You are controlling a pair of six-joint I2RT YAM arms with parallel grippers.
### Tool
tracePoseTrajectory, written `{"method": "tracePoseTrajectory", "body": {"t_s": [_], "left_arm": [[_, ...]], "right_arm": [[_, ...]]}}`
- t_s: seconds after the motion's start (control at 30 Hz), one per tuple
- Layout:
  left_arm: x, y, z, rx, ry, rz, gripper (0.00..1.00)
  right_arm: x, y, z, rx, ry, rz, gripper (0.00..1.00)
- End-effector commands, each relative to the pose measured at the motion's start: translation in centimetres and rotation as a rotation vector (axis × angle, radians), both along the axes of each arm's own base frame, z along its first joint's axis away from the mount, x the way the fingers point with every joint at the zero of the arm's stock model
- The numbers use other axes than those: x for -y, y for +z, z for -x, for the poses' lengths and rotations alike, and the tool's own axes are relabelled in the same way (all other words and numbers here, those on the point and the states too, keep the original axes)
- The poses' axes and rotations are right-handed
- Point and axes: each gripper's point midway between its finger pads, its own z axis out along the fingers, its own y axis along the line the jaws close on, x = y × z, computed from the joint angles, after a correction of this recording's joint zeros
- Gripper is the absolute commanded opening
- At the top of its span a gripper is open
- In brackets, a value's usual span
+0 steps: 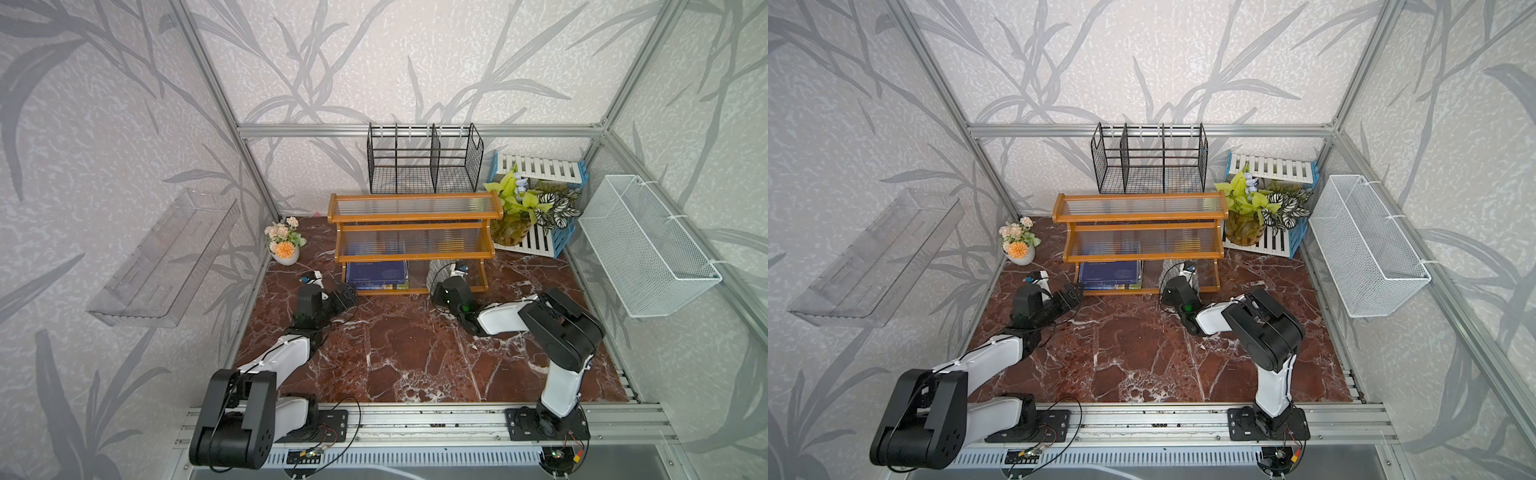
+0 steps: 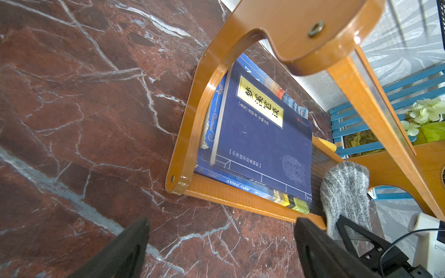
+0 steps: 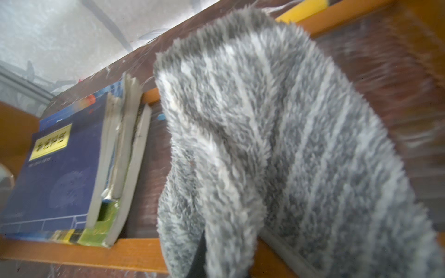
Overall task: Wipe the bookshelf clean with a cloth
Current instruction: Wipe the dust from the shelf.
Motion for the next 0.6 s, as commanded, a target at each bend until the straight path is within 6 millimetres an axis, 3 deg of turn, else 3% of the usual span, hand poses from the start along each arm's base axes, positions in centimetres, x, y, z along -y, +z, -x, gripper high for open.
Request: {"method": "tracePoseTrajectory", "body": {"t_s": [0.0, 0.13, 0.23, 0.4, 0.57], "left_arm": [[-0.2, 1.2, -0.5, 0.034, 0.007, -0.003, 0.98], [-0.2, 1.2, -0.5, 0.033, 0.011, -0.005, 0.98], [-0.3, 1.2, -0.5, 0.034, 0.011, -0.004, 0.98], [-0.1, 1.2, -0.5, 0.032, 0.006, 0.002, 0.98], [0.0, 1.2, -0.5, 0.033, 0.001, 0.011, 0.98]], "right_arm": [[3.7, 0.5, -0.2, -0.002, -0.100, -0.002, 0.00], [6.1, 0.8, -0.1, -0.012, -0.138, 0.002, 0.00], [5.9, 0.9, -0.2, -0.034, -0.117, 0.018, 0.00], [2.3, 0.4, -0.6, -0.066, -0.019, 0.007, 0.00], [-3.6, 0.5, -0.4, -0.067, 0.109, 0.060, 0.00]]}}
